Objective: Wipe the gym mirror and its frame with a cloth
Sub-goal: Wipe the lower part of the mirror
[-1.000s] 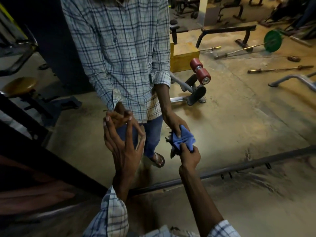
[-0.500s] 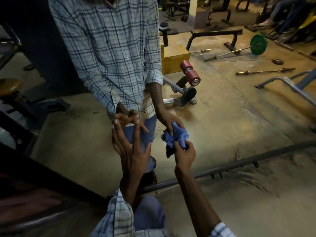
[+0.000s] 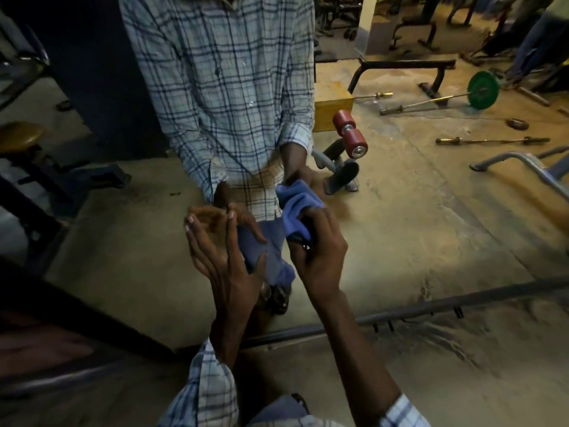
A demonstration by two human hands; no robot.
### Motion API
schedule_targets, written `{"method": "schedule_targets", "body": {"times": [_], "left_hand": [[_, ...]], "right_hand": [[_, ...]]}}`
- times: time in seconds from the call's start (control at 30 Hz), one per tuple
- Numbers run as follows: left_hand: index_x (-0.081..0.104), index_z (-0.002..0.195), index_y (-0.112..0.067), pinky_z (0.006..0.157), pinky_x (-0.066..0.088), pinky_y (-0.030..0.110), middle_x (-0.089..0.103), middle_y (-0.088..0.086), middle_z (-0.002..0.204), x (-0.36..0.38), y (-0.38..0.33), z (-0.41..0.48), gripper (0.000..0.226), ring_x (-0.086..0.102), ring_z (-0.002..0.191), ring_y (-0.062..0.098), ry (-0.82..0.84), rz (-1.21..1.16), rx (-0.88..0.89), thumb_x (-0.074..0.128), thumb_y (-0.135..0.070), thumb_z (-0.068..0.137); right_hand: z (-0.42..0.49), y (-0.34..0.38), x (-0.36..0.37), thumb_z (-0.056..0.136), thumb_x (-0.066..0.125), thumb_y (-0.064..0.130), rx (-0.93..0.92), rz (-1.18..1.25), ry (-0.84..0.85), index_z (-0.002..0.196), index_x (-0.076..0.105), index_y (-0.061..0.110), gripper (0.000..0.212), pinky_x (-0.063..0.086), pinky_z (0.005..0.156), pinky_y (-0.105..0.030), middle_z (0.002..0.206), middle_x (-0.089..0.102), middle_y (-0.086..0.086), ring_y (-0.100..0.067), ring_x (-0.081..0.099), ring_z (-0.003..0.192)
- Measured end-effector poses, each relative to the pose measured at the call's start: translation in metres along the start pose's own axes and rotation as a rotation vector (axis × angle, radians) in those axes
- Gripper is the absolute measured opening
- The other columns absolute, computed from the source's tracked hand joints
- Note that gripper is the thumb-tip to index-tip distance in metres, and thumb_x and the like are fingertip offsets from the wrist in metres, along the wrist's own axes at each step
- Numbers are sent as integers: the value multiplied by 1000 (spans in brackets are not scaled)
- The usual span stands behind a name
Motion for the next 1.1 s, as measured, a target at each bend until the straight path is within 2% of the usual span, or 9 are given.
{"method": "schedule_targets", "body": {"times": [0.07, 0.17, 0.3, 0.4, 0.53, 0.73, 0.87, 0.97, 1.1], "left_hand": [[31, 161, -15, 123, 18, 60, 5, 34, 166, 2, -4, 0, 104, 4, 157, 46, -12, 2, -30, 86, -49, 79], [33, 158, -11, 124, 18, 57, 8, 36, 165, 4, -8, -1, 105, 8, 156, 48, -36, 35, -33, 86, -53, 78], [32, 158, -7, 125, 18, 56, 6, 35, 166, 2, -18, -2, 106, 8, 156, 49, -49, 24, -61, 86, -52, 78], [35, 157, -5, 127, 15, 52, 8, 36, 165, 2, -21, -1, 106, 10, 156, 49, -66, 27, -76, 90, -47, 76], [30, 158, -9, 125, 18, 56, 9, 37, 165, 5, -22, 0, 108, 11, 155, 50, -71, 36, -78, 90, -47, 77], [29, 160, -10, 122, 23, 63, 11, 38, 164, 9, -14, -4, 106, 12, 155, 51, -76, 87, -46, 85, -55, 81], [24, 162, -11, 124, 20, 60, 8, 38, 164, 12, -17, -4, 110, 10, 155, 51, -73, 68, -68, 84, -56, 81], [20, 162, -14, 123, 20, 60, 6, 37, 165, 12, -17, -6, 117, 9, 155, 50, -60, 62, -89, 90, -50, 75], [24, 161, -11, 123, 20, 58, 7, 38, 164, 12, -18, -4, 118, 8, 156, 49, -76, 57, -62, 92, -46, 73]], "right_hand": [[4, -23, -24, 72, 78, -8, 75, 8, -59, 103, 66, 4, 35, 52, 74, -30, 100, 63, -3, -18, 60, 87], [21, -72, -76, 73, 80, 5, 312, 6, -389, 105, 65, 10, 36, 56, 70, -50, 94, 67, -6, -28, 65, 80], [28, -90, -87, 78, 73, 8, 448, 124, -534, 106, 63, 9, 30, 57, 66, -54, 88, 66, -12, -36, 66, 76], [17, -55, -47, 76, 78, 3, 376, 87, -395, 110, 64, 8, 37, 56, 78, -37, 97, 65, -6, -22, 63, 85], [1, -45, -38, 72, 74, -11, 146, 17, -79, 106, 64, 5, 39, 49, 74, -26, 102, 61, -4, -19, 60, 88], [15, -87, -74, 74, 77, 3, 392, -17, -484, 103, 62, 7, 33, 53, 76, -45, 94, 63, -6, -21, 58, 81], [-14, -50, -22, 77, 73, -3, 173, 87, -146, 107, 63, 12, 35, 50, 80, -26, 103, 61, 0, -15, 59, 92], [-48, -60, -4, 72, 69, -2, 66, 17, 191, 110, 64, 10, 40, 53, 75, -37, 110, 60, -1, -22, 61, 93], [-38, -101, -43, 70, 75, -7, 208, 0, -31, 106, 64, 11, 41, 52, 77, -28, 102, 63, 2, -25, 64, 87]]}}
Point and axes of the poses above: each hand's wrist, its own z-axis towards the middle knuckle, its own x-axis out of the palm, y = z × x, the point moved 2 cm from there along z, towards the middle knuckle
